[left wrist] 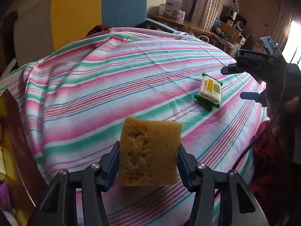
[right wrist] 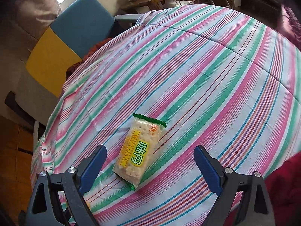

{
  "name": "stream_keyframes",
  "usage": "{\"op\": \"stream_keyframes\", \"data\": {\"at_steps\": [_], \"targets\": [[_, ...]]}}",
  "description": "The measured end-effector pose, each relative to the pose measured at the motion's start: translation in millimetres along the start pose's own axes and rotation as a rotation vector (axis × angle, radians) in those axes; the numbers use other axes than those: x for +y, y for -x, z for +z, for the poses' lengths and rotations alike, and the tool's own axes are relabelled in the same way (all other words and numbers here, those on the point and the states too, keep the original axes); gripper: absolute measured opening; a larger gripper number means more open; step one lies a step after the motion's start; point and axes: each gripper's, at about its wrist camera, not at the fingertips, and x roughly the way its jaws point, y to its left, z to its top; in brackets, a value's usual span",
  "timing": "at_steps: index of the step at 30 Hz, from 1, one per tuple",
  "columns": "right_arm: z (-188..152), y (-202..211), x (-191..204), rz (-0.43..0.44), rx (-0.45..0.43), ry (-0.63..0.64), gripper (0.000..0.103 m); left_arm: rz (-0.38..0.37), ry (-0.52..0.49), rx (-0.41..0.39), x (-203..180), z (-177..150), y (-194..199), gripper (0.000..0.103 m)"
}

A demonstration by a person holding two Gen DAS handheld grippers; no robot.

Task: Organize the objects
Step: 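Grasp the yellow sponge with the left gripper, then grasp the WEIDAN cracker packet with the right gripper while the left holds the sponge, then lower the yellow sponge into the gold box and open the left gripper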

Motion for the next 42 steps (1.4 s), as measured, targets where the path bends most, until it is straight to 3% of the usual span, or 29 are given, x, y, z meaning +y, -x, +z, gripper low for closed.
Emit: {"op": "stream_keyframes", "data": {"at_steps": [7,15,22,23,25,26,27,31,35,42], "targets": [[-2,-6,0,-0.077,0.010,0.024,0.094,0.003,-0.040,-0.011,-3,-28,10,0.055],[-2,-27,21,-0.136,0.078,0.075,0.094,-0.012,-0.047,-0.036,1,-35,12,0.055],[4,-61,54,-0.278,0.081,0.156,0.094,-0.041,-0.021,-0.021,6,-38,11,0.055],[2,-68,55,-0.292,0.100,0.168,0.091,-0.042,-0.020,-0.023,6,-39,10,0.055],[-5,-71,59,-0.326,0.093,0.231,0.073,-0.042,-0.022,-0.029,6,-41,10,0.055],[-9,-67,63,-0.323,0.073,0.289,0.052,-0.042,-0.020,-0.030,6,-41,10,0.055],[-12,-64,64,-0.290,0.084,0.312,0.050,-0.041,-0.020,-0.032,6,-41,10,0.055],[-32,-50,65,-0.165,0.110,0.388,0.049,-0.037,-0.015,-0.041,6,-40,12,0.055],[-45,-53,91,-0.086,0.131,0.480,0.049,-0.039,-0.025,-0.076,1,-38,28,0.054],[-70,-60,116,-0.117,0.135,0.642,0.050,-0.043,0.020,-0.133,11,-35,65,0.054]]}}
